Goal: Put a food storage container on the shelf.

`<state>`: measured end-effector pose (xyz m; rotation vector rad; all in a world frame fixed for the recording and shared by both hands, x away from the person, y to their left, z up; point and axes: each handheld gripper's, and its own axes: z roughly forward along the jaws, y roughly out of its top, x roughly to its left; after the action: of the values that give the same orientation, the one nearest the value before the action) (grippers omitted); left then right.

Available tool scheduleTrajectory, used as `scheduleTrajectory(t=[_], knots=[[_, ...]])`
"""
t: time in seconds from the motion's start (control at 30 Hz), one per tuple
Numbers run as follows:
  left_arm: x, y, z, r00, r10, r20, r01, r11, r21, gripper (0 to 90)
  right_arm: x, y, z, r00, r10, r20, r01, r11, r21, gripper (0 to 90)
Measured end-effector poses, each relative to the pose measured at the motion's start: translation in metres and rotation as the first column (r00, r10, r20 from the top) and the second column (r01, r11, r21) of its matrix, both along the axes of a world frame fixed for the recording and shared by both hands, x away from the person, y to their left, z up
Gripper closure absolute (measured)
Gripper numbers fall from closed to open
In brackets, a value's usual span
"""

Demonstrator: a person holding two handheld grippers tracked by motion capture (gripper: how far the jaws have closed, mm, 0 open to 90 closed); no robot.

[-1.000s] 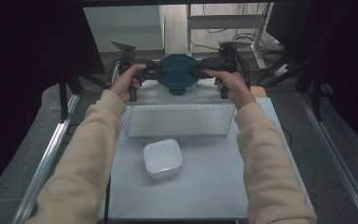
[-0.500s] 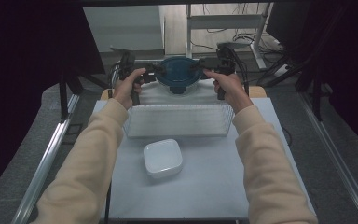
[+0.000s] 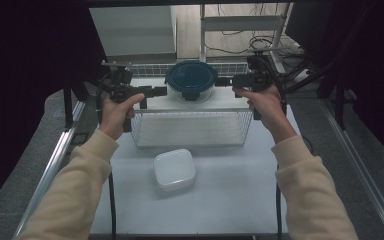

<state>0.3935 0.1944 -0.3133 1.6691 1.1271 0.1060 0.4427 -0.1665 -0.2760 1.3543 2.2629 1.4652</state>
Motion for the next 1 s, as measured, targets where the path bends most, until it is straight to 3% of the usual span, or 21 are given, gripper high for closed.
scheduleTrajectory(t=[0.2,0.43,0.57,0.73,0.8,1.0], knots=[[-0.046,0.007,-0.010,0.9990,-0.005,0.043,0.002,0.9975,0.071,22.4,-0.047,-0.017,-0.014,0.9958,0.026,0.087,-0.024,0.999,-0.034,12.4],[-0.093,0.014,-0.051,0.9996,-0.017,0.023,0.015,0.9953,0.096,23.1,-0.096,-0.038,-0.045,0.9915,0.060,0.116,-0.058,0.998,-0.021,15.0],[-0.110,0.016,-0.073,0.9997,0.001,0.023,-0.005,0.9869,0.161,23.4,-0.114,-0.045,-0.066,0.9905,0.076,0.115,-0.074,0.997,-0.021,15.4],[-0.122,0.015,-0.092,0.9999,0.010,0.008,-0.011,0.9798,0.200,23.7,-0.131,-0.051,-0.096,0.9921,0.088,0.089,-0.083,0.995,-0.063,15.9],[-0.127,0.012,-0.098,1.0000,0.009,0.003,-0.010,0.9746,0.224,23.7,-0.136,-0.054,-0.107,0.9934,0.082,0.081,-0.076,0.995,-0.067,16.5],[-0.139,0.007,-0.116,0.9999,-0.003,-0.015,0.007,0.9685,0.249,23.8,-0.150,-0.060,-0.133,0.9965,0.077,0.032,-0.074,0.994,-0.079,18.4]])
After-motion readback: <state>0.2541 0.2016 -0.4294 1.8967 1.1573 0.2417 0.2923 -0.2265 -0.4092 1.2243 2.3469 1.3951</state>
